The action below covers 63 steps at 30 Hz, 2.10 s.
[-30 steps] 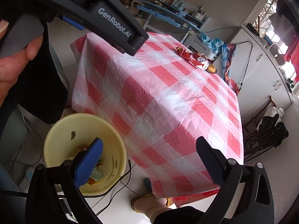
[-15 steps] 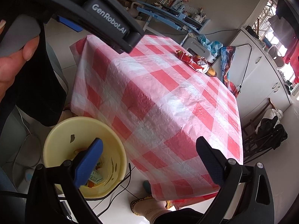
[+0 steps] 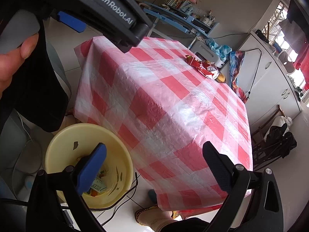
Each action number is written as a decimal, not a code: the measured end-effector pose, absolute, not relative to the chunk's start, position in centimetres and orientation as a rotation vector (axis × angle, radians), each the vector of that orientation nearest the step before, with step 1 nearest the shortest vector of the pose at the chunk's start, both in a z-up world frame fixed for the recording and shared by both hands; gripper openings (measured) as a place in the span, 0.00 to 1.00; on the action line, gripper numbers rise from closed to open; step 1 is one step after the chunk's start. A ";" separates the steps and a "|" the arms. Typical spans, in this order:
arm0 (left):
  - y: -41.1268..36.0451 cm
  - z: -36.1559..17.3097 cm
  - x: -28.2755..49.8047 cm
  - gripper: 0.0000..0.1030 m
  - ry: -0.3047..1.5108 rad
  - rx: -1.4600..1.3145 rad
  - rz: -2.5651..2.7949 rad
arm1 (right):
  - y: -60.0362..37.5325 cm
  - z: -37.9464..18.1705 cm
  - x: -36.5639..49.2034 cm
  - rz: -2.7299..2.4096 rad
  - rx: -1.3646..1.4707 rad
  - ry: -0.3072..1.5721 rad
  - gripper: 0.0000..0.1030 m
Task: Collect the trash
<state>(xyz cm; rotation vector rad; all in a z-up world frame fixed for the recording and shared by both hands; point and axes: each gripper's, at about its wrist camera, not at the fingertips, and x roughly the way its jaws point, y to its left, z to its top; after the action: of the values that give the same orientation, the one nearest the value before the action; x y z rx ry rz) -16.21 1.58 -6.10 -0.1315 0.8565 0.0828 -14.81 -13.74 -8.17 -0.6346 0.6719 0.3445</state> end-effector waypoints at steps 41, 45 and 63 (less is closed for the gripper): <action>-11.5 -6.3 11.2 0.87 0.701 0.599 -0.143 | -15.0 -7.3 -11.5 0.365 -0.513 0.714 0.92; -12.6 -8.7 15.1 0.77 0.739 0.631 -0.143 | -15.5 -7.5 -11.0 0.363 -0.497 0.733 0.92; -1.9 -5.2 9.3 0.13 0.930 -0.018 -0.367 | -16.8 -5.9 -10.9 0.352 -0.382 0.717 0.92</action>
<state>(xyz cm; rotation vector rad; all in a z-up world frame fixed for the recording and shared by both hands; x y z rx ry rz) 9.29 -1.90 -5.20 -0.0181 0.9302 -0.3673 -10.94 -16.75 -5.87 -0.3821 0.7166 0.3517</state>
